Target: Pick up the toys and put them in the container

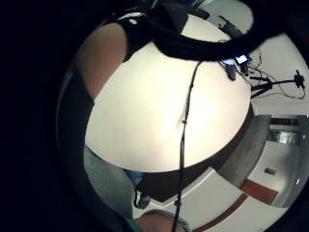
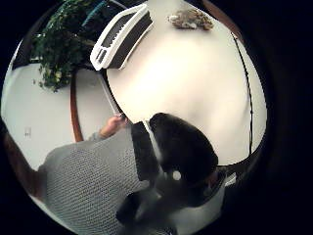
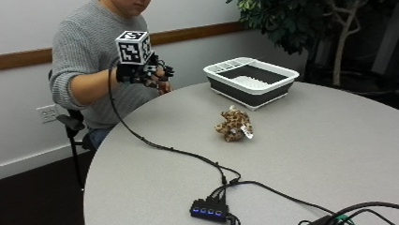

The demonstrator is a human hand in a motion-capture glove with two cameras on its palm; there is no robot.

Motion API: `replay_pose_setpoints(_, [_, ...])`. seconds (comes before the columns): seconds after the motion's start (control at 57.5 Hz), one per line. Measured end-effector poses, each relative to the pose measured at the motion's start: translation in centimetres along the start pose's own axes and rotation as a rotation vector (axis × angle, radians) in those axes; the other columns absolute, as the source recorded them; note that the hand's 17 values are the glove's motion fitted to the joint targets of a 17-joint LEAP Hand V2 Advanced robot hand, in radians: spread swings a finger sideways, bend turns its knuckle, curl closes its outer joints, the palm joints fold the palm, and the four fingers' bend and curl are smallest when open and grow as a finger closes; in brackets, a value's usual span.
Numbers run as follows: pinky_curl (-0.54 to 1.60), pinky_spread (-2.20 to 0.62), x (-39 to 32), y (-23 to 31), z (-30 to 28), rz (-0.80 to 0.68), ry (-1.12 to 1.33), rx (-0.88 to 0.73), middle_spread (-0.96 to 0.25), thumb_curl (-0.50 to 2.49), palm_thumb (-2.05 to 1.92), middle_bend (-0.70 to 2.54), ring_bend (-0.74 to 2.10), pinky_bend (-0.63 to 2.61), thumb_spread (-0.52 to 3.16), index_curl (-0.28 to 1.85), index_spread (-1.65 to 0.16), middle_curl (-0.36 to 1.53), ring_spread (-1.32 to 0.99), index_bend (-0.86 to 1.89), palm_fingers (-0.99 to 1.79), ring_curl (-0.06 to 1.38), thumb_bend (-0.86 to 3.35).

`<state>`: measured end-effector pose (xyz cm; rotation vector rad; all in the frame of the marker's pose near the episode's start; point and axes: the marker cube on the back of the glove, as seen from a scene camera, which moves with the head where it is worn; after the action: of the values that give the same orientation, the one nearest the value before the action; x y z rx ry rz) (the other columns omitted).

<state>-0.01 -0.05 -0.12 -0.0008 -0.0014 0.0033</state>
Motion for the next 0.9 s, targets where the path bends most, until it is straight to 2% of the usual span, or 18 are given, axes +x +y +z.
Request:
replay_pose_setpoints(0.174, [0.21,0.04,0.0,-0.7,-0.6,-0.005,0.003,0.01,-0.11,0.02,-0.06,0.15,0.18,0.71,0.98,0.11,-0.26,0.08,-0.04,0.18,-0.05,0.04,-0.04])
replay_pose_setpoints(0.418, [0.26,0.04,-0.2,-3.2,-0.7,-0.026,-0.009,-0.006,-0.13,0.06,-0.07,0.15,0.19,0.74,1.26,0.2,-0.31,0.14,-0.04,0.18,-0.09,0.1,-0.04])
replay_pose_setpoints(0.54, [0.28,0.05,0.9,-10.3,-2.1,-0.036,-0.064,-0.011,-0.13,0.08,-0.07,0.15,0.19,0.76,1.3,0.23,-0.32,0.17,-0.05,0.17,-0.09,0.12,-0.05])
replay_pose_setpoints(0.714, [0.3,0.05,2.3,-24.3,-4.2,0.011,-0.07,-0.039,-0.13,0.1,-0.07,0.14,0.2,0.8,1.33,0.23,-0.33,0.18,-0.05,0.12,-0.13,0.16,-0.05])
replay_pose_setpoints(0.818, [0.32,0.05,2.5,-28.6,-3.2,0.083,0.006,-0.084,-0.13,0.11,-0.07,0.14,0.21,0.82,1.33,0.23,-0.33,0.19,-0.06,0.12,-0.15,0.18,-0.04])
replay_pose_setpoints(0.905, [0.32,0.05,3.2,-30.8,0.0,0.143,0.038,-0.127,-0.13,0.12,-0.05,0.14,0.21,0.83,1.32,0.23,-0.33,0.2,-0.07,0.12,-0.15,0.19,-0.03])
